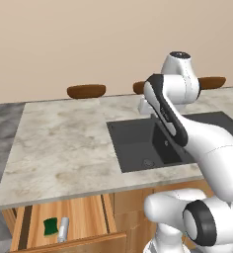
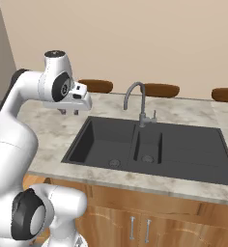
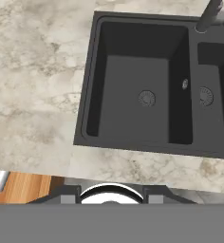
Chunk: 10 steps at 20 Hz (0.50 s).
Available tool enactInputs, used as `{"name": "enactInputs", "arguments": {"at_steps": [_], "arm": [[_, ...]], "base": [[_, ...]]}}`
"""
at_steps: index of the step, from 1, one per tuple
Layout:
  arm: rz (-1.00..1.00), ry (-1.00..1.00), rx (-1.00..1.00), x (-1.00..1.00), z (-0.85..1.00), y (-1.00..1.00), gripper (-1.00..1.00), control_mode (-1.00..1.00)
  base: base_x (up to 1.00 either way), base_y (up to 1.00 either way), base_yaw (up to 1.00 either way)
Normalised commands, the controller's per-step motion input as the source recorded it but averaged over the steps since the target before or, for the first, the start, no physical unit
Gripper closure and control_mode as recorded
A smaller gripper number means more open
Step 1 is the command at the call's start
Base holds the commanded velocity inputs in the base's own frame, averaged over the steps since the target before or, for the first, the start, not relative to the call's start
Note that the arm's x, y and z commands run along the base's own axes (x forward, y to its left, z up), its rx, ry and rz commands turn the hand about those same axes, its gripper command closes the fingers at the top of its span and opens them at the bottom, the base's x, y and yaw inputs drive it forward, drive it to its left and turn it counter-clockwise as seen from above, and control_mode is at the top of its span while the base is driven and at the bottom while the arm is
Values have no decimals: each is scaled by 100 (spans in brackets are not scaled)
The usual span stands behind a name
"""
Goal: Restock the sink supplies by placing the sponge and soap dispenser on the counter and next to the sink. Make sure the soap dispenser is upright.
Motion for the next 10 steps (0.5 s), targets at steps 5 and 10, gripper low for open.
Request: {"name": "enactInputs", "arguments": {"at_steps": [5,10], "arm": [[0,0,0,-46,-17,38,-100,-100],[0,6,-4,-50,-74,100,-100,-100]], "base": [[0,0,0],[0,0,0]]}}
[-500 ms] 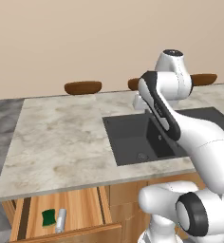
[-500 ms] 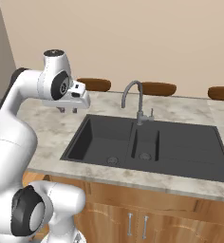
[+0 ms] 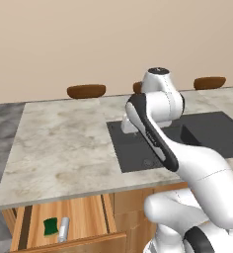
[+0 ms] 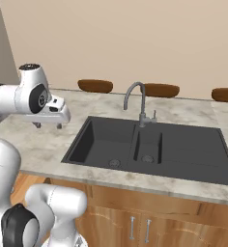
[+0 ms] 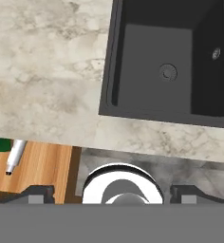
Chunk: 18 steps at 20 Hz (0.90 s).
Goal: Restock the sink supplies by placing the sponge and soap dispenser on the counter and next to the sink. Make sure the soap dispenser is upright.
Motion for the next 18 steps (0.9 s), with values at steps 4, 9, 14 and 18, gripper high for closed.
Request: {"name": "enactInputs", "arguments": {"at_steps": [4,9,14,18], "arm": [[0,9,-1,-29,-99,100,-100,-100],[0,11,2,-38,-87,100,-100,-100],[0,11,0,-6,-88,95,-100,-100],[0,13,-4,6,-66,87,-100,-100]], "base": [[0,0,0],[0,0,0],[0,0,0],[0,0,0]]}}
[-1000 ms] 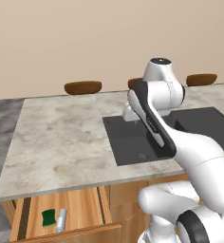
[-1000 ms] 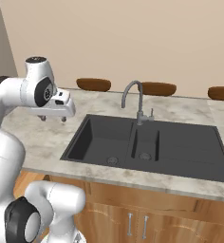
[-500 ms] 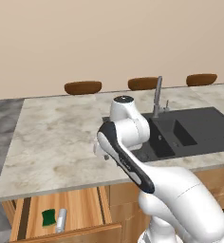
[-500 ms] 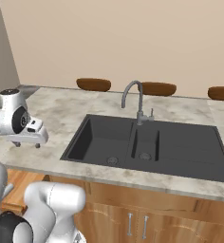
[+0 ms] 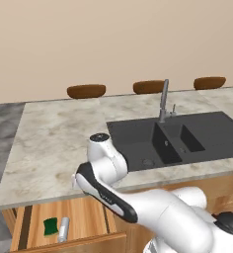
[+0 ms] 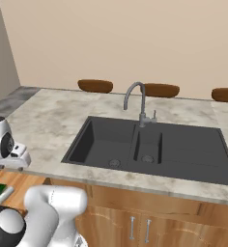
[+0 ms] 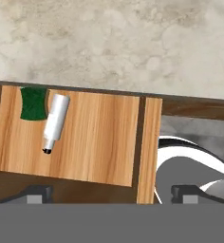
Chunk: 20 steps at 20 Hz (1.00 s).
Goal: Restock the sink supplies by placing the sponge and soap dispenser on the counter and next to the sink. Make sure the soap dispenser is upright.
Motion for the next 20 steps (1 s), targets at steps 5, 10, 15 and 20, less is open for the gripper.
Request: {"name": "enactInputs", "arguments": {"at_steps": [5,10,15,20], "arm": [[0,7,-4,0,-56,63,-100,-100],[0,10,-1,7,-41,32,-100,-100],[0,8,-1,7,-65,35,-100,-100],[0,4,-4,0,-64,32,-100,-100]], "base": [[0,0,0],[0,0,0],[0,0,0],[0,0,0]]}}
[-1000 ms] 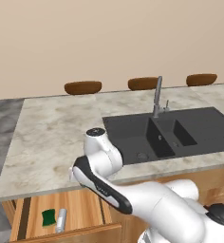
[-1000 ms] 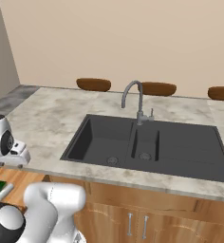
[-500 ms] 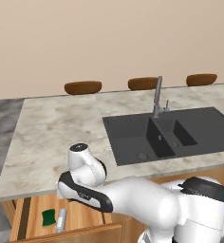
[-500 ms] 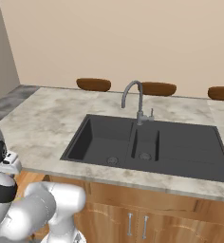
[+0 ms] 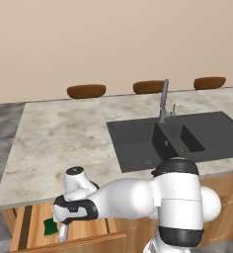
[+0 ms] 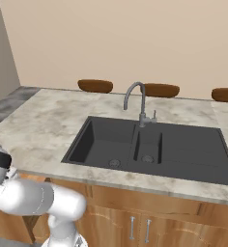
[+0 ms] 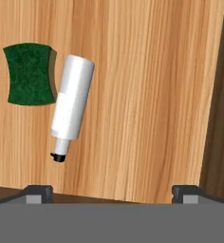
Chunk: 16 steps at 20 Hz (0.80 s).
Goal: Restock the sink supplies by placing the sponge and soap dispenser on the counter and next to the sink. Make sure the soap dispenser is upright.
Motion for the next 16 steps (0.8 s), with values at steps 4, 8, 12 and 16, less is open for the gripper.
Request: {"name": "enactInputs", "arguments": {"at_steps": [4,8,12,16], "arm": [[0,2,-3,0,-50,15,-100,-100],[0,8,0,0,-27,14,-100,-100],[0,19,0,-7,-27,33,-100,-100],[0,19,-1,-33,-47,41,-100,-100]], "base": [[0,0,0],[0,0,0],[0,0,0],[0,0,0]]}}
